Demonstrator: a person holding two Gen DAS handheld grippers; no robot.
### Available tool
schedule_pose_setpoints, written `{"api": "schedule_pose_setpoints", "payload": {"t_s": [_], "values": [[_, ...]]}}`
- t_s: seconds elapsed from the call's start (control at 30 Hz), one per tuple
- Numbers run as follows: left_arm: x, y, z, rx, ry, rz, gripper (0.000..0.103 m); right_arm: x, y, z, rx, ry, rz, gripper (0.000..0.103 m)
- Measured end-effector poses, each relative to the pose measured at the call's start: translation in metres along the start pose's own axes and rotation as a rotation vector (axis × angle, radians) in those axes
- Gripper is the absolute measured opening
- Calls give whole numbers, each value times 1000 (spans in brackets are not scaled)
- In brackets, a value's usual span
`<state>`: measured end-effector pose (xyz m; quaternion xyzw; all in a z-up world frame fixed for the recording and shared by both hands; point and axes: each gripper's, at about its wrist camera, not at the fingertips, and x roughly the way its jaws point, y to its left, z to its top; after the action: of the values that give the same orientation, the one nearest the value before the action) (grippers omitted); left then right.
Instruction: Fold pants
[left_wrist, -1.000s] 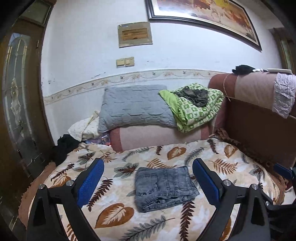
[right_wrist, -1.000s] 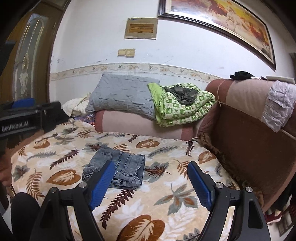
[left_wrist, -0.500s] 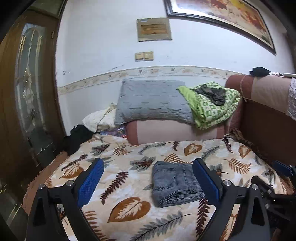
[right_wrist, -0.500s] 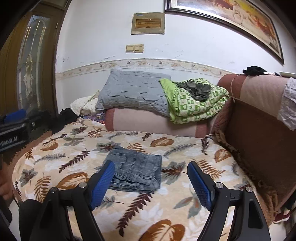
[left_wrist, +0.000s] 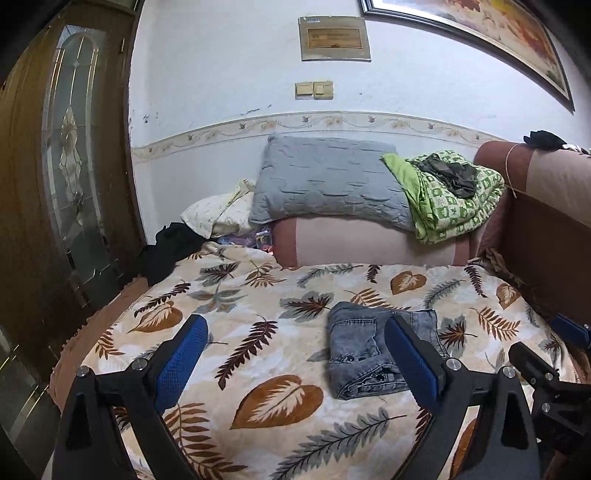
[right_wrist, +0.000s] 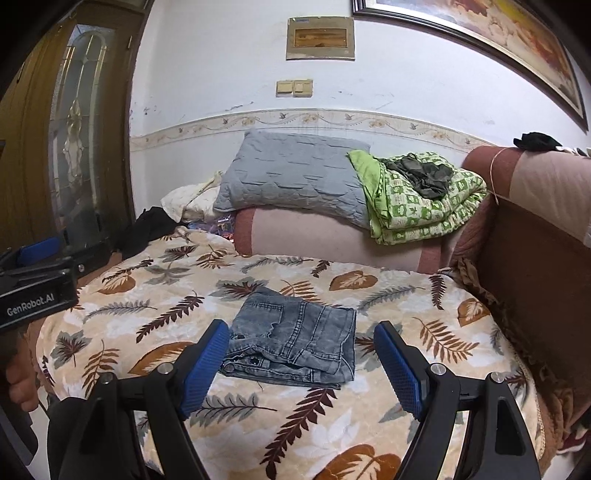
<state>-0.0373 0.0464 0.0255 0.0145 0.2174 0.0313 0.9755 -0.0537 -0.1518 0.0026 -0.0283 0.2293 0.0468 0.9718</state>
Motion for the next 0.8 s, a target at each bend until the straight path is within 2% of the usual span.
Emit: {"api": "schedule_pose_setpoints", "payload": {"t_s": [0.8], "values": [[10,29,-10,-34,33,42,96,5,28,7,-29,0,26,83]]}}
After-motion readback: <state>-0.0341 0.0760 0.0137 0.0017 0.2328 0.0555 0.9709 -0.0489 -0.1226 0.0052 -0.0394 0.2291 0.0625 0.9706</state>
